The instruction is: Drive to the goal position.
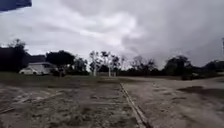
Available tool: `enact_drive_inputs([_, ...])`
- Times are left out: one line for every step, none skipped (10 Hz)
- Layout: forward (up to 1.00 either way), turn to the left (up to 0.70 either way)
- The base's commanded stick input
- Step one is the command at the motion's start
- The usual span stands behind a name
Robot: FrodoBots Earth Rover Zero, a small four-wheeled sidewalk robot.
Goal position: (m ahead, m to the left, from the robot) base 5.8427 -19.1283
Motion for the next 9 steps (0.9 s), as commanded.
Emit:
enact_drive_inputs([0.70, 0.00])
enact_drive_inputs([0.70, 0.00])
enact_drive_inputs([0.70, 0.00])
enact_drive_inputs([0.70, 0.00])
enact_drive_inputs([0.70, 0.00])
enact_drive_inputs([0.70, 0.00])
enact_drive_inputs([0.70, 0.00])
enact_drive_inputs([0.70, 0.00])
enact_drive_inputs([0.70, 0.00])
